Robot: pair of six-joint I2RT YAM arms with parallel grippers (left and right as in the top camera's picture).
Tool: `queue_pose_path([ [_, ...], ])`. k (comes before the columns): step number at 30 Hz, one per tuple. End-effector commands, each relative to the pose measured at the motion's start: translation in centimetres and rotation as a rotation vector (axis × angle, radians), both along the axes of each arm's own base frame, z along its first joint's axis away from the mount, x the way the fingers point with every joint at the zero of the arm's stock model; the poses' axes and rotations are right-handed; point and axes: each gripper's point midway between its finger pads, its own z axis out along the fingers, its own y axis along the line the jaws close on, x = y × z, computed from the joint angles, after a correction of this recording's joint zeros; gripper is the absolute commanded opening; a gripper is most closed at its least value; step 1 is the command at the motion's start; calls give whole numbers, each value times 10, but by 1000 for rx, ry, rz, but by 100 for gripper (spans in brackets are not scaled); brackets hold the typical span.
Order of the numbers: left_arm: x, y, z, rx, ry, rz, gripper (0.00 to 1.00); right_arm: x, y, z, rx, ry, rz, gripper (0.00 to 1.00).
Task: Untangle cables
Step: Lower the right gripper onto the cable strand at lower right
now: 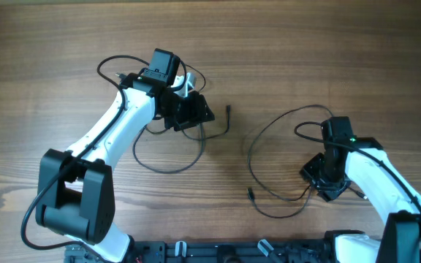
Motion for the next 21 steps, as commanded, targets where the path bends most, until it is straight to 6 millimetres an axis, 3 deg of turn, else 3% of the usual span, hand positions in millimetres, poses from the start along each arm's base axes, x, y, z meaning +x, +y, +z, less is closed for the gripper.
queue_pose_path([
  [1,2,1,3,4,-25,-17,52,-6,-4,-8,-27,37,-4,52],
  [4,2,1,3,4,-25,-17,52,-8,-3,-14,-27,64,-5,34],
  [9,3,1,3,9,-27,-15,52,-8,-2,-14,-20,62,-5,18],
  [15,3,2,2,11,-28,-15,52,-7,-2,-14,-20,59,-6,4],
  [21,3,3,1,22,-31,-11,53,-6,-2,-14,-20,57,-4,4],
])
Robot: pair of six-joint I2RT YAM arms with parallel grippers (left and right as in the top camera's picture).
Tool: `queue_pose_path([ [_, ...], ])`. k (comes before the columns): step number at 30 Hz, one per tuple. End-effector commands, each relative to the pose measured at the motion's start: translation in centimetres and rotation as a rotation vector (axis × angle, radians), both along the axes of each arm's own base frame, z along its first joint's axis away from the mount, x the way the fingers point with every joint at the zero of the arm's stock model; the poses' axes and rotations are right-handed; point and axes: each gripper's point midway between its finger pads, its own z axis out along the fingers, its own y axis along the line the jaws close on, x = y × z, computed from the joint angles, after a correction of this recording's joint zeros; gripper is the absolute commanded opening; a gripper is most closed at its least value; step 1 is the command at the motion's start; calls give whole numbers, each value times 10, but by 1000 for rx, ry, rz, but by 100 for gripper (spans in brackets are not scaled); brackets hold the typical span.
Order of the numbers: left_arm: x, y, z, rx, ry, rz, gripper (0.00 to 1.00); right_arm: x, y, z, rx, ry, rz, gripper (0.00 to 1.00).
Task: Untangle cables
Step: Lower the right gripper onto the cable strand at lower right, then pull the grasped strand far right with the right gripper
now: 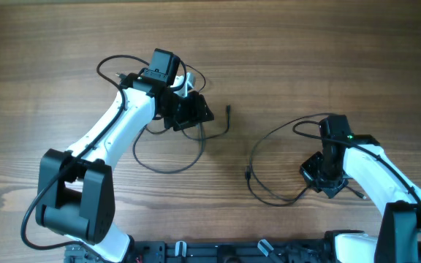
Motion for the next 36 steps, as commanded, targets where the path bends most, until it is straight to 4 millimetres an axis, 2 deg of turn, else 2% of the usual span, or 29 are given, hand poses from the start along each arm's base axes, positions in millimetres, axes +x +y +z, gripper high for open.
queue_pose_path([
  [1,3,2,2,11,-27,-15,53,-7,-5,-8,-29,38,18,4],
  [3,3,2,2,11,-27,-15,53,22,-4,9,-16,-40,141,4],
  [5,2,2,2,11,-26,-15,53,68,-3,48,-18,-158,268,4],
  [6,2,2,2,12,-23,-15,53,104,-3,86,-35,-266,365,4],
  [7,0,2,1,15,-16,-15,53,134,-10,129,-82,-361,384,4],
  [8,-2,3,1,18,-5,-15,53,151,-19,160,-132,-423,368,4],
  [11,-4,7,-2,42,5,-10,53,192,-52,260,-253,-655,275,4],
  [12,-5,9,-3,53,8,-8,52,198,-63,282,-274,-710,243,4],
  [13,-5,9,-3,57,10,-7,52,202,-83,311,-309,-774,184,4],
  [14,-5,9,-3,57,10,-7,52,201,-95,321,-328,-794,151,4],
  [15,-5,9,-3,57,10,-7,52,198,-117,327,-355,-803,94,4],
  [16,-5,10,-3,57,9,-7,52,191,-139,325,-377,-783,37,4],
  [18,-4,11,-4,70,6,-4,52,180,-168,317,-400,-739,-59,4],
  [19,-4,12,-5,74,5,-2,53,170,-196,306,-440,-686,-152,4],
  [21,-5,12,-5,74,7,-3,52,157,-232,278,-433,-603,-274,4],
  [25,-7,13,-5,78,18,-3,53,146,-278,223,-335,-495,-384,4],
  [27,-7,13,-5,78,19,-3,53,152,-283,210,-287,-499,-363,4],
  [31,-8,11,-5,78,19,-9,52,173,-285,215,-255,-592,-322,4],
  [34,-9,9,-5,78,18,-14,52,200,-264,228,-140,-734,-160,4],
  [36,-9,10,-5,78,19,-14,52,199,-260,226,-118,-731,-153,4],
])
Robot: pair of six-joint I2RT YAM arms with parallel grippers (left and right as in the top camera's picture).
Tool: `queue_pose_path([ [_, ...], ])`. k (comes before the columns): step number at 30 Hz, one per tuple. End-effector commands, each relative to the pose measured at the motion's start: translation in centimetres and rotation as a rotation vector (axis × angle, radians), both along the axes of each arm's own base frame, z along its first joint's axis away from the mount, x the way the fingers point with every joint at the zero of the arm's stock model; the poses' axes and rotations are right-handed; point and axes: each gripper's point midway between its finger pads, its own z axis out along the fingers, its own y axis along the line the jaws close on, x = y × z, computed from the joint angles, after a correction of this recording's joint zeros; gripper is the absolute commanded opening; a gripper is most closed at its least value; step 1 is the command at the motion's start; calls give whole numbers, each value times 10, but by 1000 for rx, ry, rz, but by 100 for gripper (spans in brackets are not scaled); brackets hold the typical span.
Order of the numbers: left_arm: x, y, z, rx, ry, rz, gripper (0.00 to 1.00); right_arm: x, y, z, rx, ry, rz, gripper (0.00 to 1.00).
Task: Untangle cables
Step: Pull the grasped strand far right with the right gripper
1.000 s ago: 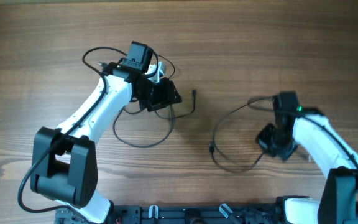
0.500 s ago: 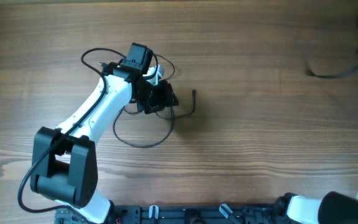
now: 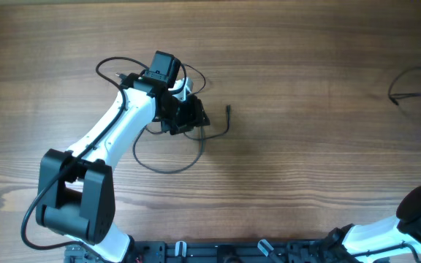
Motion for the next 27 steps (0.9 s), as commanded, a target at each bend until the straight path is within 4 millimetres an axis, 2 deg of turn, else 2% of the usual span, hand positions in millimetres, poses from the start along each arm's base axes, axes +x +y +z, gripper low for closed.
queue_pose_path([
  [1,1,-1,2,7,-19,-19,52,4,14,-3,39,-10,85,4],
  [2,1,-1,2,7,-19,-19,52,-5,10,-8,26,36,59,4],
  [4,0,0,2,8,-18,-20,52,-23,3,-17,-10,136,8,84],
  [5,0,0,2,7,-18,-20,52,-25,3,-18,-10,144,7,100],
  [9,0,0,2,7,-18,-20,52,-24,9,-19,24,138,21,100],
  [12,1,-1,2,7,-19,-19,52,-18,24,-18,93,98,67,100],
  [15,2,1,2,17,-25,-17,53,-15,51,-26,134,133,129,100],
  [17,4,14,-5,94,-36,1,53,-10,71,-33,129,158,212,100],
  [21,1,83,-19,339,32,137,49,9,134,-46,105,198,436,100],
  [23,-2,117,-20,369,90,221,47,22,187,-42,70,153,726,98],
  [24,-3,137,-20,372,123,277,47,27,227,-37,80,95,904,96],
  [25,-4,154,-20,372,145,326,47,28,260,-36,72,90,1006,95],
  [27,-6,193,-20,365,188,449,49,24,307,-42,2,139,1138,95],
])
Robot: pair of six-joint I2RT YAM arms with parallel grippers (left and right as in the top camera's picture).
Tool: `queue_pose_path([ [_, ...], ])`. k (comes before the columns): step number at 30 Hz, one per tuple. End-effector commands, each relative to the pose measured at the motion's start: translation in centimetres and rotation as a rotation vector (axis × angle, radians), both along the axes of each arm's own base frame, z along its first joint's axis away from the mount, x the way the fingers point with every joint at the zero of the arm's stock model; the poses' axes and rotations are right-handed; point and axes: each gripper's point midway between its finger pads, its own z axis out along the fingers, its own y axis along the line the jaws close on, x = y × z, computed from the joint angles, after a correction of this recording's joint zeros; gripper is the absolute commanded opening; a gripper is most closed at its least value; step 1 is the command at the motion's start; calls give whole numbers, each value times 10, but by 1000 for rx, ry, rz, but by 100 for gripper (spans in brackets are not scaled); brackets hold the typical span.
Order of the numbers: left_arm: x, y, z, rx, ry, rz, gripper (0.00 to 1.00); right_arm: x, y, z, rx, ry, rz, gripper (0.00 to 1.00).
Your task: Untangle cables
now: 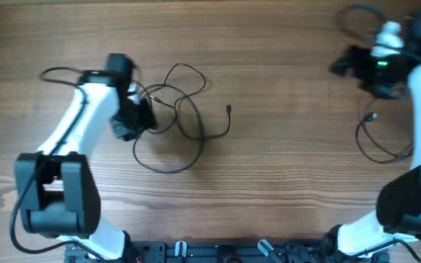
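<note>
A tangle of thin black cable (183, 109) lies left of the table's middle, with loops above and below and one plug end (227, 109) pointing right. My left gripper (131, 123) sits at the tangle's left edge, where strands run up to its fingers; the view from above hides how the jaws stand. A second black cable (377, 142) lies in a loose loop at the right edge. My right gripper (346, 64) is at the far right near the back, blurred, just above that cable.
Bare wooden tabletop (291, 168) lies between the two cables. The arms' dark base rail (218, 252) runs along the front edge. The arms' own black leads arc at the top left and top right.
My left gripper has moved left, off the top of the tangle to its left edge, uncovering the upper loops. My right arm now reaches to the back right. The second cable lies lower at the right edge.
My left gripper stayed on top of the left tangle while my right gripper held the second cable at the front right, its loop shrinking. Then that cable lay at the far right edge with the right arm mostly out of view. Now both grippers stand far apart.
</note>
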Motion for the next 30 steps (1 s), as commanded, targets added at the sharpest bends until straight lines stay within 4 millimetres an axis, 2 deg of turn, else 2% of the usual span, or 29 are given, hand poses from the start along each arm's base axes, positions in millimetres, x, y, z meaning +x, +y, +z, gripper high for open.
queue_pose_path([
  [1,-4,66,2,33,22,205,50,-9,76,-9,-96,-13,289,95],
  [4,-20,104,2,-6,66,363,51,-25,141,-11,-132,-22,420,96],
  [6,-37,117,-8,-21,102,424,54,-35,186,-12,-106,-25,449,96],
  [7,-46,118,-14,-29,120,426,55,-40,202,-15,-92,-13,449,96],
  [8,-57,113,-27,-52,138,418,55,-48,227,-28,-84,18,468,96],
  [10,-67,104,-34,-79,146,396,55,-57,249,-47,-85,61,496,96],
  [12,-68,99,-26,-105,122,367,54,-64,263,-63,-88,98,516,98],
  [14,-64,93,-4,-130,44,339,53,-75,277,-81,-103,148,537,98],
  [16,-63,94,20,-107,-46,333,53,-83,287,-98,-125,176,555,94],
  [19,-72,102,59,-3,-186,327,54,-81,294,-126,-173,217,454,90],
  [21,-77,103,76,47,-262,317,55,-79,297,-136,-168,232,430,87],
  [23,-80,98,84,63,-315,298,56,-79,298,-145,-166,256,399,83],
  [26,-81,94,82,63,-327,281,57,-85,300,-158,-170,306,349,75],
  [30,-79,93,82,64,-333,276,57,-100,310,-168,-185,341,341,71],
])
